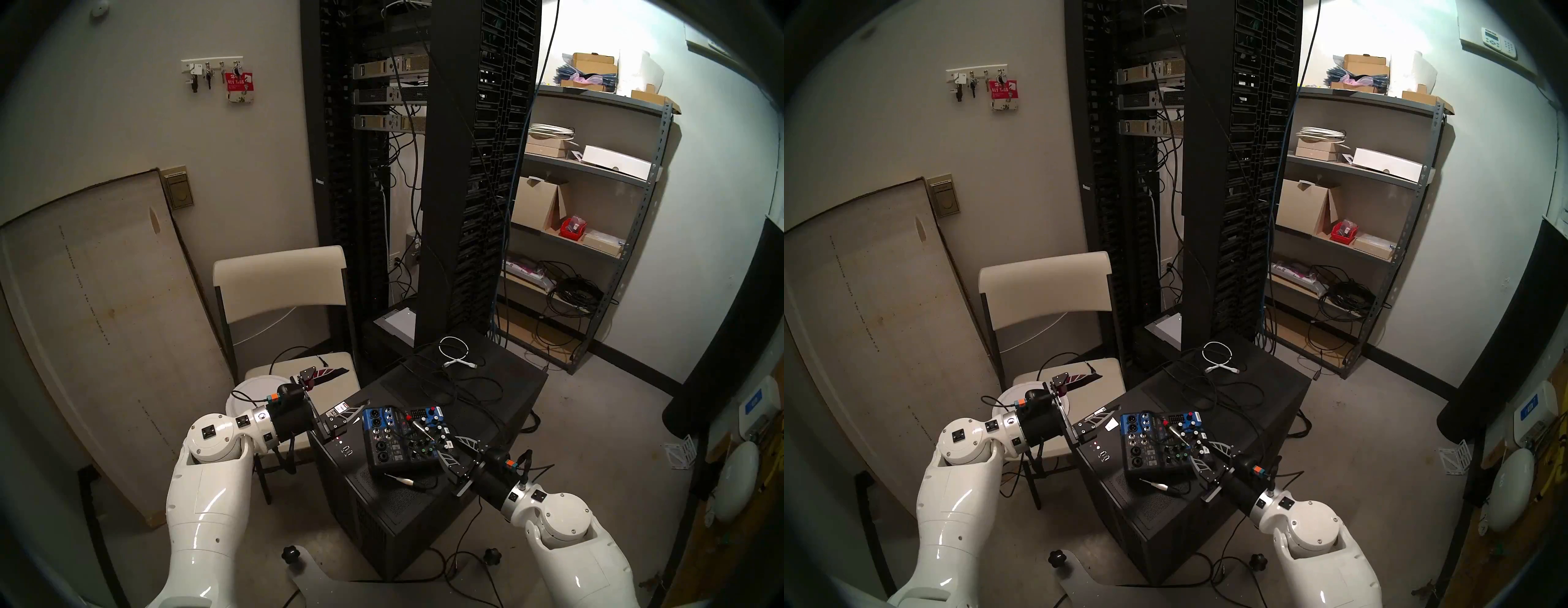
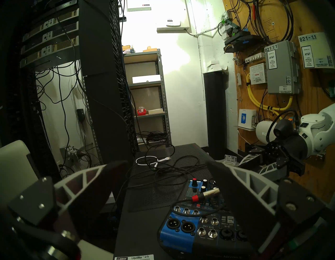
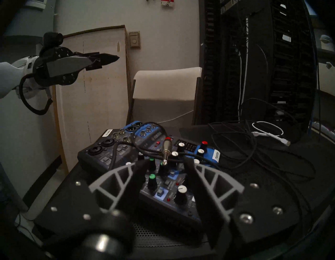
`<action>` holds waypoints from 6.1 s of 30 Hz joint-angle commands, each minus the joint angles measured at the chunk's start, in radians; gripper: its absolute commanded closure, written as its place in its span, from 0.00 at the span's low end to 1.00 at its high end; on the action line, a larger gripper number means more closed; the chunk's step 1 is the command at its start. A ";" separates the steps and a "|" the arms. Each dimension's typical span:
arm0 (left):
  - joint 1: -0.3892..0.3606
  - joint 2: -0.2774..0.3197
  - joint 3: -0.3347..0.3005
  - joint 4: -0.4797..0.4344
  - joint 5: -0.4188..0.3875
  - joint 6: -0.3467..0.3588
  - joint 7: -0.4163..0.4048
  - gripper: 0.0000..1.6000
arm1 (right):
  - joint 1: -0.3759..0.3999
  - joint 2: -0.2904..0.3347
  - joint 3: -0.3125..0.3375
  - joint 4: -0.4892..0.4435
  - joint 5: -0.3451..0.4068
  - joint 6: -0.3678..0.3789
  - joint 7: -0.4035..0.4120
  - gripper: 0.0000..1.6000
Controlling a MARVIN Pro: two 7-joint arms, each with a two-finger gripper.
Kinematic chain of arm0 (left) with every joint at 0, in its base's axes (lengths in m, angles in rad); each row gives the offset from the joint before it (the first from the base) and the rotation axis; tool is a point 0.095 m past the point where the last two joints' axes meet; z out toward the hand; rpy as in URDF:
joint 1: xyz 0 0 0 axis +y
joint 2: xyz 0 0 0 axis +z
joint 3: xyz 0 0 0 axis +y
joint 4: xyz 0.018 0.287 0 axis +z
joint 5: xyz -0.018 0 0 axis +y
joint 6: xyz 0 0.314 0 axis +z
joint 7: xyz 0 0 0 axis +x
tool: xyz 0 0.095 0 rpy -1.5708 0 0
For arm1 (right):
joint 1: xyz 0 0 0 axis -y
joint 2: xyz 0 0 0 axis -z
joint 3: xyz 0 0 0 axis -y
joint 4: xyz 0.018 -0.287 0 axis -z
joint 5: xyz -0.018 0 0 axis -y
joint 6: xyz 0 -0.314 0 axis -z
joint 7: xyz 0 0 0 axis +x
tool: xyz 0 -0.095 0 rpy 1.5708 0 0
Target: Insert aux cable
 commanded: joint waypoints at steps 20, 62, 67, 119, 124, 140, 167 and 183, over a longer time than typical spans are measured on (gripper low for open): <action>-0.010 -0.006 -0.003 -0.012 0.002 -0.001 -0.004 0.00 | 0.127 -0.013 -0.050 0.077 -0.039 0.019 0.014 0.42; -0.012 -0.014 -0.013 -0.012 0.010 -0.001 -0.012 0.00 | 0.129 -0.017 -0.046 0.091 -0.067 0.023 0.016 0.55; -0.012 -0.015 -0.014 -0.012 0.011 -0.001 -0.013 0.00 | 0.130 -0.017 -0.050 0.092 -0.068 0.024 0.018 0.58; -0.016 -0.026 -0.026 -0.012 0.022 -0.001 -0.023 0.00 | 0.094 0.006 -0.026 0.032 -0.068 0.059 0.057 0.53; -0.016 -0.027 -0.027 -0.012 0.023 -0.001 -0.024 0.00 | 0.087 0.001 -0.021 0.027 -0.070 0.051 0.050 0.46; -0.017 -0.030 -0.031 -0.012 0.026 -0.001 -0.027 0.00 | 0.112 -0.014 -0.022 0.041 -0.072 0.047 0.042 0.36; -0.019 -0.035 -0.037 -0.012 0.031 -0.001 -0.032 0.00 | 0.146 -0.021 -0.053 0.090 -0.079 0.032 0.034 0.51; -0.020 -0.038 -0.041 -0.012 0.034 -0.001 -0.035 0.00 | 0.143 -0.021 -0.052 0.088 -0.077 0.026 0.029 0.71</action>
